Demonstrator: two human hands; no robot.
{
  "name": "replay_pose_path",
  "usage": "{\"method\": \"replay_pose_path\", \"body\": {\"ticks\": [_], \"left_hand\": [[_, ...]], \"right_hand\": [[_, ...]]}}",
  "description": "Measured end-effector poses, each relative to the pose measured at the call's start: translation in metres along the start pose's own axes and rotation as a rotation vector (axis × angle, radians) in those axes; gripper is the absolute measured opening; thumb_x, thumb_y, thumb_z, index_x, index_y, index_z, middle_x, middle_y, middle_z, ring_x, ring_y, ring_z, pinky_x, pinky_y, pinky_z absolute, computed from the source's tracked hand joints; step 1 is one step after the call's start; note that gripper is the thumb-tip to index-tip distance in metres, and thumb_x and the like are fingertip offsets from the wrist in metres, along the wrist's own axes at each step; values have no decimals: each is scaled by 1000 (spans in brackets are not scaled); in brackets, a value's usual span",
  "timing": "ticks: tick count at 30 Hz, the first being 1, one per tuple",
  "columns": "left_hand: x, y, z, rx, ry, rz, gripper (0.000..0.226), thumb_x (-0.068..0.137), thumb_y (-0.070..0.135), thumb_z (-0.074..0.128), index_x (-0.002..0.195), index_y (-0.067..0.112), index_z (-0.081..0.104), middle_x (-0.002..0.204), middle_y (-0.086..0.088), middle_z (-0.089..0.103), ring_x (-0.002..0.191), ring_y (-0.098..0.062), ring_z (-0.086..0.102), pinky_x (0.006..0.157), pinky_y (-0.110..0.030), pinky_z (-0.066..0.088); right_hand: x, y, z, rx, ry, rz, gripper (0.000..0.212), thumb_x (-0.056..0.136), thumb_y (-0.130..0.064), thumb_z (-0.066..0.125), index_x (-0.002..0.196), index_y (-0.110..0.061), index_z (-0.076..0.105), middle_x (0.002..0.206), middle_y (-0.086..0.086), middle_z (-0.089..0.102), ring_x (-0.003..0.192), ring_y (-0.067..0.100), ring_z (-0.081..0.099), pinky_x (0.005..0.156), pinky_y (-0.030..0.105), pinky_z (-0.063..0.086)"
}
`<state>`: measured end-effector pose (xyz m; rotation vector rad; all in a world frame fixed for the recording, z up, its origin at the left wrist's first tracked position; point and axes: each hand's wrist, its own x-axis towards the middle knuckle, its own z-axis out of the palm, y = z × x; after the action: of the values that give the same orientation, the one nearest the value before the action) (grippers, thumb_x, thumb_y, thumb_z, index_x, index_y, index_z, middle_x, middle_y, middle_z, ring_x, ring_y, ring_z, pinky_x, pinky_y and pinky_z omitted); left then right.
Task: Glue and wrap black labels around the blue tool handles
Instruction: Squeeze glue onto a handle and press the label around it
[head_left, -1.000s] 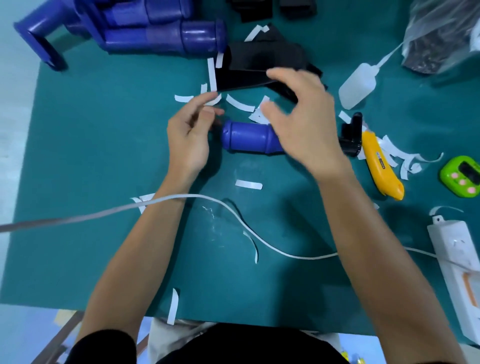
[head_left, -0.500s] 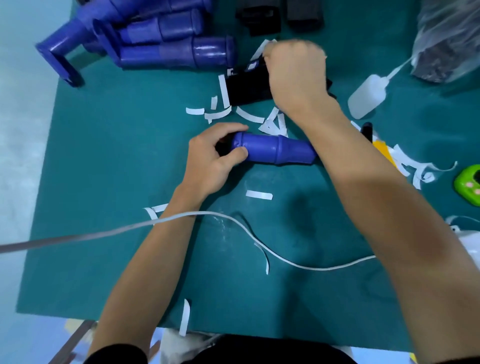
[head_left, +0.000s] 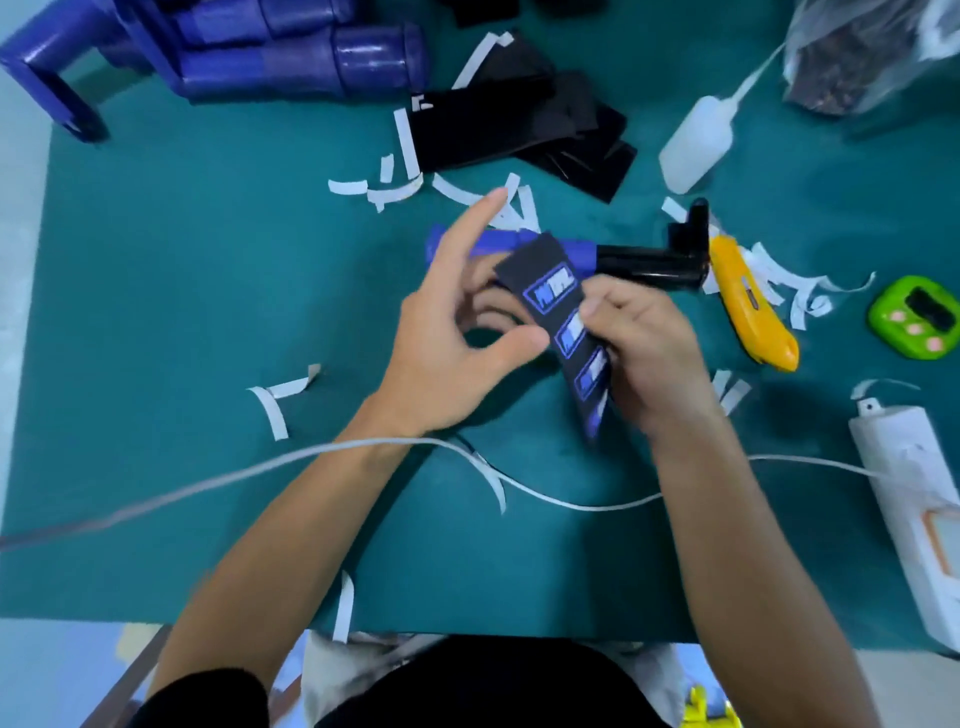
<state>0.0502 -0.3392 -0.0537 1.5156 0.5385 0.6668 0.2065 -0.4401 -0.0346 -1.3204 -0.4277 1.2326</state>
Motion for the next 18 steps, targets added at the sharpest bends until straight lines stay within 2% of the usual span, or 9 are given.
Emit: {"method": "replay_pose_path", "body": {"ticks": [2, 4, 5, 7, 10, 12, 14, 17, 18], "left_hand": [[2, -2, 4, -90, -24, -71, 65, 81, 9, 81, 135, 42, 64, 94, 5, 74, 69, -9, 61, 69, -17, 47], [4, -5, 3, -28, -68, -106, 49, 79, 18, 84, 118, 45, 74, 74, 9, 68, 61, -7, 50, 63, -16, 42], [5, -6, 2, 23, -72, -135, 50, 77, 24, 85, 119, 48, 72, 69, 10, 64, 59, -8, 46, 61, -18, 40], [4, -9, 2, 171, -69, -157, 58, 75, 35, 84, 127, 50, 63, 62, 12, 54, 57, -9, 41, 60, -20, 38], [4, -11, 2, 289, -66, -157, 37, 77, 42, 83, 112, 46, 71, 56, 12, 41, 53, -4, 34, 56, -15, 31], [5, -9, 1, 328, -29, -170, 39, 78, 44, 81, 114, 49, 70, 55, 12, 40, 53, -4, 33, 56, -14, 30], [5, -8, 1, 386, -9, -160, 39, 79, 47, 78, 117, 49, 68, 53, 12, 41, 52, -5, 34, 57, -15, 32], [6, -9, 4, 366, 115, -231, 16, 77, 47, 79, 86, 36, 70, 51, 12, 40, 52, -10, 34, 53, -28, 33], [7, -10, 4, 341, 186, -255, 23, 77, 44, 79, 77, 25, 67, 50, 11, 39, 52, -14, 35, 51, -33, 35]], "right_hand": [[0, 10, 0, -101, 0, 16, 19, 88, -7, 61, 80, -17, 76, 76, 5, 71, 68, 16, 60, 65, 26, 48], [0, 15, -2, -305, -51, -64, 16, 85, -10, 70, 81, -24, 77, 78, 4, 71, 73, 16, 60, 69, 31, 49], [-1, 17, -3, -416, -103, -99, 7, 82, -17, 72, 79, -22, 75, 76, 4, 71, 70, 15, 59, 66, 33, 50], [-1, 21, -6, -639, -129, -167, 15, 76, -27, 68, 77, -12, 70, 71, 11, 67, 63, 22, 55, 59, 40, 50], [-4, 28, -2, -713, -2, -235, 10, 76, -20, 69, 75, -9, 70, 64, 10, 59, 62, 23, 45, 56, 43, 46], [-6, 33, 0, -735, 58, -243, 17, 76, -15, 68, 65, -4, 61, 59, 10, 51, 63, 22, 35, 52, 39, 40], [-6, 35, 4, -642, 60, -165, 17, 75, -8, 62, 60, -2, 56, 57, 13, 54, 59, 14, 40, 50, 35, 39], [-3, 31, 11, -190, -17, -58, 27, 77, 9, 56, 66, -12, 70, 63, 8, 69, 59, 13, 64, 54, 25, 52], [-2, 29, 11, -60, -31, -19, 31, 79, 7, 53, 70, -13, 75, 65, 5, 70, 60, 13, 66, 56, 24, 54]]}}
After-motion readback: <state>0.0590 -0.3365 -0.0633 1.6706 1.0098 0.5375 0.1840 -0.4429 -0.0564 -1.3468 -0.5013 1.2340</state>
